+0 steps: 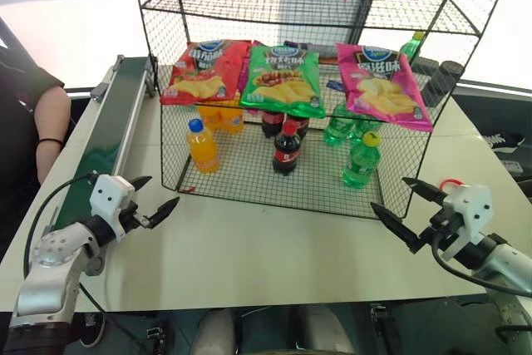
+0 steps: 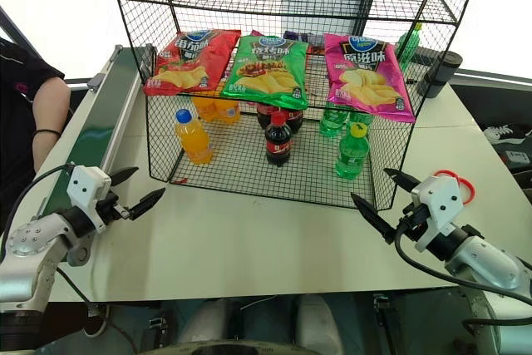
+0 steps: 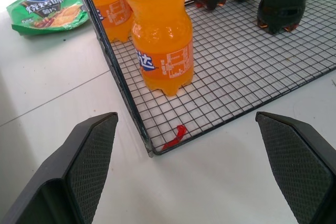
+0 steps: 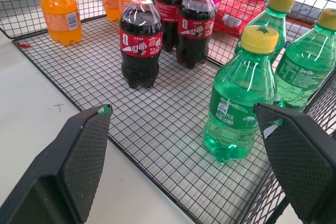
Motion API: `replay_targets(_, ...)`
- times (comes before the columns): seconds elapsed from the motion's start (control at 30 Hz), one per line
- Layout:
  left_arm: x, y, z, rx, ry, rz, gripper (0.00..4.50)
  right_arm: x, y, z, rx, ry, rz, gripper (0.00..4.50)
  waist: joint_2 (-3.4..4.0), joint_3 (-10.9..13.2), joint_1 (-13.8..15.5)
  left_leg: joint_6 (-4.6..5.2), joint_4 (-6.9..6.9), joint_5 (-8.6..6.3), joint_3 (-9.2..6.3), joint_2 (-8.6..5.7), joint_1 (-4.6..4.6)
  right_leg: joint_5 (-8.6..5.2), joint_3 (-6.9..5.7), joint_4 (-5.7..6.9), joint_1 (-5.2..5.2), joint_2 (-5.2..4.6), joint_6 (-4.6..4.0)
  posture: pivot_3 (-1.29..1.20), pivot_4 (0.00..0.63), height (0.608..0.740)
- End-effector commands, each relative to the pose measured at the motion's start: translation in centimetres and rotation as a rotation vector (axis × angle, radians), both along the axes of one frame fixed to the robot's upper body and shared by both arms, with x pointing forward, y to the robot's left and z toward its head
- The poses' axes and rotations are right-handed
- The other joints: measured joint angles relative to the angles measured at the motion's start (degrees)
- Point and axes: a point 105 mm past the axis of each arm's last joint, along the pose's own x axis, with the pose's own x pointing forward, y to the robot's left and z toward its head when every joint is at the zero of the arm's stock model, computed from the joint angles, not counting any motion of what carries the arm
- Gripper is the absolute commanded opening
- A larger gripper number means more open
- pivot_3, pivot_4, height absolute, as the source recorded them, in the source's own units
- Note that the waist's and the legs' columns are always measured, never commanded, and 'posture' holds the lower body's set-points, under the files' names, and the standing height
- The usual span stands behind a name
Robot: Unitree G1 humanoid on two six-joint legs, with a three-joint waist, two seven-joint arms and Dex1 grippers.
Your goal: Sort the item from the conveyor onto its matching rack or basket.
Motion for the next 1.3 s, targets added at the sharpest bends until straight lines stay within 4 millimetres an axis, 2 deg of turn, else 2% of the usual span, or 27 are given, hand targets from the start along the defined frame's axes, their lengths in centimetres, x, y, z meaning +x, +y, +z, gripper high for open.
replay_targets(0.03, -0.1, -0.4, 1.1, -0.004, -0.043, -0.023, 4.50, 0.0, 0.2, 0.8, -0.013, -0.036, 0.015, 4.47, 0.00, 0.0, 0.0, 0.00, 0.00, 0.00, 0.00, 0.00, 0.00, 0.00, 0.00, 0.00, 0.00, -0.01, 0.00, 0.00, 0.150, 0.740)
replay_targets(1.3, 0.9, -0.7, 0.8, 0.010, -0.065, -0.012, 4.50, 1.7, 1.4, 1.2, -0.007, -0.069, 0.037, 4.47, 0.02, 0.0, -0.1, -0.01, -0.07, -0.01, 0.03, -0.04, -0.03, -0.01, -0.01, -0.06, -0.05, -0.15, -0.03, 0.00, 0.150, 0.740)
